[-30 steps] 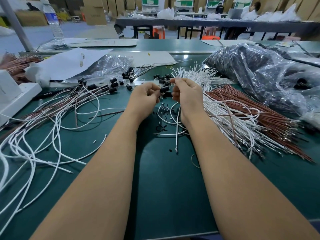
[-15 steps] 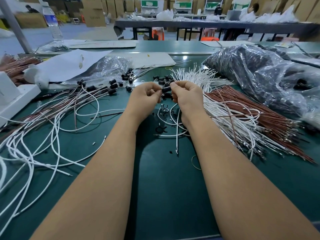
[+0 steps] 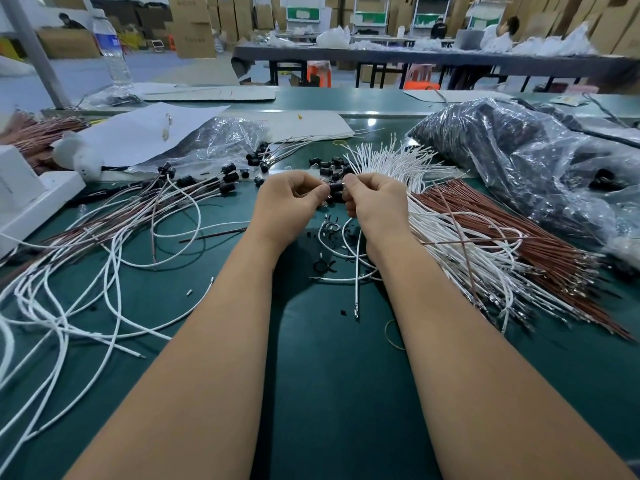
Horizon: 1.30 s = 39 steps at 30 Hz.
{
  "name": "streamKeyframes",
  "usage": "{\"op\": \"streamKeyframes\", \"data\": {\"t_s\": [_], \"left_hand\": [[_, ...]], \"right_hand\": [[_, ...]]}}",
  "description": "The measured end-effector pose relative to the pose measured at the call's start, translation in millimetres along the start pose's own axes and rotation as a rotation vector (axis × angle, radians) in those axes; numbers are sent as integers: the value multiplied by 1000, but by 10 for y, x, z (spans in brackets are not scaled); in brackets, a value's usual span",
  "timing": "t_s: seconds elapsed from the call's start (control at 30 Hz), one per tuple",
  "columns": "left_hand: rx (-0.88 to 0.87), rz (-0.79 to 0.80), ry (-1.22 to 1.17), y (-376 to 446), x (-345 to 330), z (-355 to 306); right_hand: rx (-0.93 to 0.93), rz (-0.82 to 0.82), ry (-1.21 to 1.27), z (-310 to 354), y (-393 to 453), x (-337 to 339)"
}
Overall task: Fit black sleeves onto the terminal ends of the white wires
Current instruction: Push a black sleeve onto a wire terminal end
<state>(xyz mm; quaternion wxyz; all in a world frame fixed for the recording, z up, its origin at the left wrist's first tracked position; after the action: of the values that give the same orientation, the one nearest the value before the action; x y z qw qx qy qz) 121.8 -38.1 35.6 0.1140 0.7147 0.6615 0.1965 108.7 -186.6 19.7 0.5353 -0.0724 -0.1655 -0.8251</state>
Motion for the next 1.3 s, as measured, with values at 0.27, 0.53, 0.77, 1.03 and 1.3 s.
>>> {"op": "streamKeyframes", "data": {"t_s": [0.27,0.53,0.77,1.03,1.3], "left_hand": [[-9,33,-35,-11,98,26],[-28,3,-1,-31,94,-23],[15,-9,-65,-50,70,6],[87,-28,-176,-34,45,130],[-56,-97,-165,-31,-53,-68]], "right_hand": [[-55,96,162,2,-44,-75],[-54,76,138,18,-105,-110],[-47,99,185,-1,-122,-124],[-9,128,226,28,-138,-127],[32,-34,340,72,-193,-62]]}}
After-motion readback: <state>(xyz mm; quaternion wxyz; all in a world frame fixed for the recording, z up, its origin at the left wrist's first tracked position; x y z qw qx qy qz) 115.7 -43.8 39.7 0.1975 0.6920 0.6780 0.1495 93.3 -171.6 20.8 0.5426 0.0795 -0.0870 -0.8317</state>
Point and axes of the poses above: each hand's wrist, its own y-axis towards the middle knuckle, its own x-axis out of the back of the hand, z = x × y, the point moved 7 cm from there along y, towards the middle knuckle, and after that the axes turned 15 degrees about -y, right-handed, at the moved point
